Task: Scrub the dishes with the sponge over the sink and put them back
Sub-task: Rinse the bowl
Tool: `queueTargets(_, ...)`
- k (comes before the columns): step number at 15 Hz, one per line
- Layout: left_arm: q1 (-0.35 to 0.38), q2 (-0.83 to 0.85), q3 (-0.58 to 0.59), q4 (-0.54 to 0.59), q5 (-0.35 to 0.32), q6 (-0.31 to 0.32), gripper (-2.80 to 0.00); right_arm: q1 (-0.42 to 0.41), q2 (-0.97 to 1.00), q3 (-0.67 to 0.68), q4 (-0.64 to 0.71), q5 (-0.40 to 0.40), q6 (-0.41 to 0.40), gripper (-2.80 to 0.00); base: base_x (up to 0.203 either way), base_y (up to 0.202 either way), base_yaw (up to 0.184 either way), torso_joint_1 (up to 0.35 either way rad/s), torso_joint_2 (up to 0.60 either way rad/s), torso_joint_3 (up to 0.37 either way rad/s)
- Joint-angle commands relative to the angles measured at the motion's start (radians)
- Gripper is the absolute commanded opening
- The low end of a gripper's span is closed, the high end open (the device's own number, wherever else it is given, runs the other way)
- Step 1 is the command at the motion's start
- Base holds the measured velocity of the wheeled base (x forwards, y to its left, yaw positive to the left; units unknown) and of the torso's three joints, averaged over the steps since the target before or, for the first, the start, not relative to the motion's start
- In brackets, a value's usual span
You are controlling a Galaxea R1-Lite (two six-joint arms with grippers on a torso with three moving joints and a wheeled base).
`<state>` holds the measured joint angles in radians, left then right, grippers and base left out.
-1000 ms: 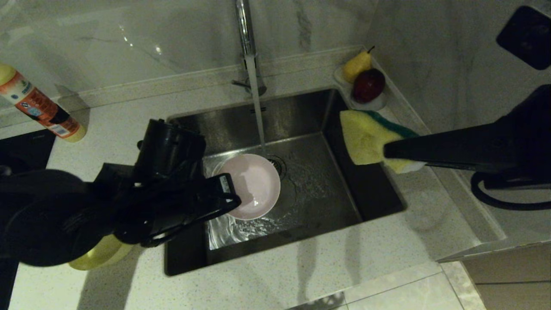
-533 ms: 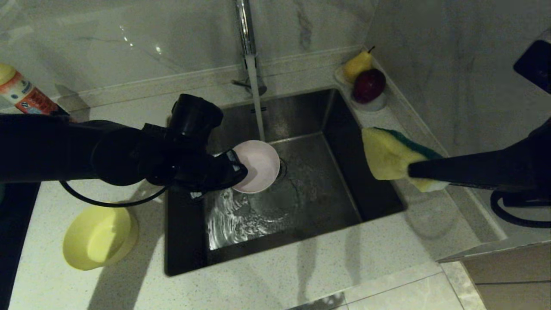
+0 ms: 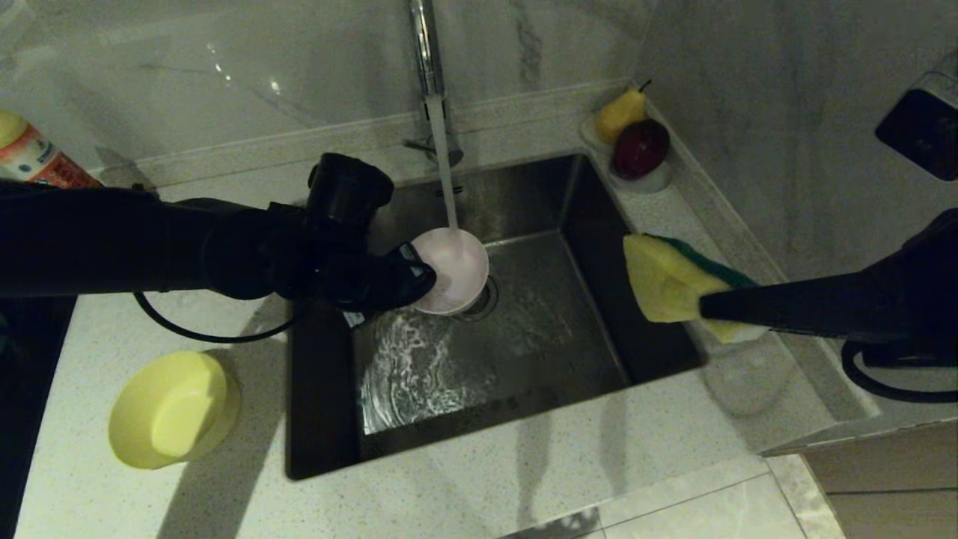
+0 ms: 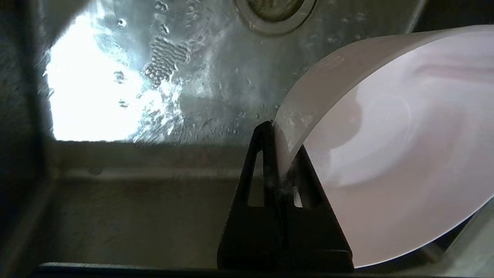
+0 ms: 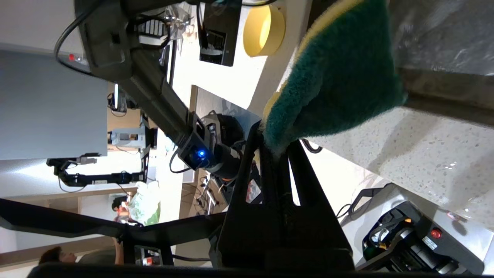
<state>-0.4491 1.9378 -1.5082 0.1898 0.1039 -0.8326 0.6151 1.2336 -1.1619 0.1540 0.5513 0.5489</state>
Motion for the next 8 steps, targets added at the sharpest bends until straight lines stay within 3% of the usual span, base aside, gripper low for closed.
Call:
queueTargets(1,0.0,0.037,-0.036,0.008,0.0,-0.005,-2.8,-0.001,-0.003,0.016,-0.003,0.009,0.005,-2.8,0.0,0.0,0.0,0.0,0.0,0.0)
queueTargets(8,-0.001,0.004,-0.018,0.04,0.001,-0.004,-2.8,-0.031,-0.001,0.023,-0.004,0.038,0.003,-2.8,0.0,0.0,0.0,0.0,0.0,0.0)
